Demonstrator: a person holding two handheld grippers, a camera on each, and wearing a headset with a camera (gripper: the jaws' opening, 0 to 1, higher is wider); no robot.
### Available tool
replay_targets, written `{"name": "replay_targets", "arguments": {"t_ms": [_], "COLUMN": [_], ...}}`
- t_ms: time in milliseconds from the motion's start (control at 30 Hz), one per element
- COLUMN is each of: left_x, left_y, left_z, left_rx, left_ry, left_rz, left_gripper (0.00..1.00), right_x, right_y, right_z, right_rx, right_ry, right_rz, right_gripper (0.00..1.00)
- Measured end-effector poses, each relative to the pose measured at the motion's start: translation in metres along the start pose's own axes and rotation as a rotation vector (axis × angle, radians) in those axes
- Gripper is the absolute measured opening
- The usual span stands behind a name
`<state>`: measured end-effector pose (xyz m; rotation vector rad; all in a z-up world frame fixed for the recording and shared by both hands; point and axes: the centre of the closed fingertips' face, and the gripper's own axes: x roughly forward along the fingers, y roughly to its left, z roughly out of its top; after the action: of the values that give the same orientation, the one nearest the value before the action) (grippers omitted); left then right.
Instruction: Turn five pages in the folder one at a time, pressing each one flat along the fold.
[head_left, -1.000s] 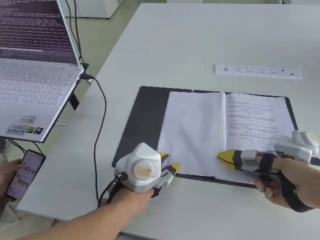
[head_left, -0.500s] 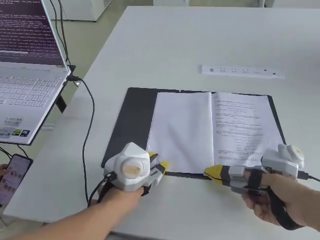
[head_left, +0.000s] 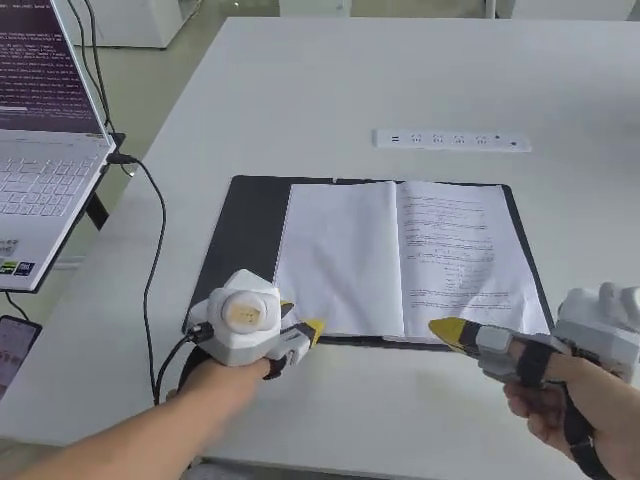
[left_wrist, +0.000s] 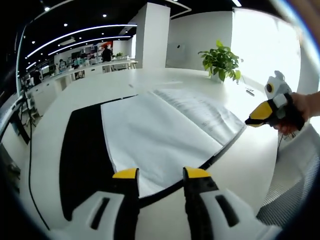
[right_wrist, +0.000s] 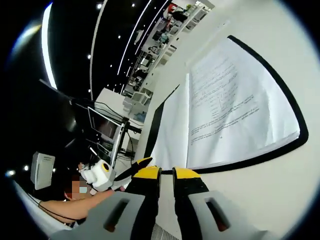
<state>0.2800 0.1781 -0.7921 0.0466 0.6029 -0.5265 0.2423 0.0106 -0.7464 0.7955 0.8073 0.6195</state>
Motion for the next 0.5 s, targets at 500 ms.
{"name": "replay_targets", "arguments": {"t_ms": [500], "left_x": [-0.073], "left_y": [-0.017], "left_z": [0.029], "left_rx": [-0.06], "left_ry": [-0.032], "left_rz": [-0.029], "left_gripper": [0.55], "right_x": [-0.088], "right_y": [0.0], "right_z": [0.041], "right_rx": [-0.408], "right_ry": [-0.195], "right_rz": [-0.257], "right_gripper": [0.34]}}
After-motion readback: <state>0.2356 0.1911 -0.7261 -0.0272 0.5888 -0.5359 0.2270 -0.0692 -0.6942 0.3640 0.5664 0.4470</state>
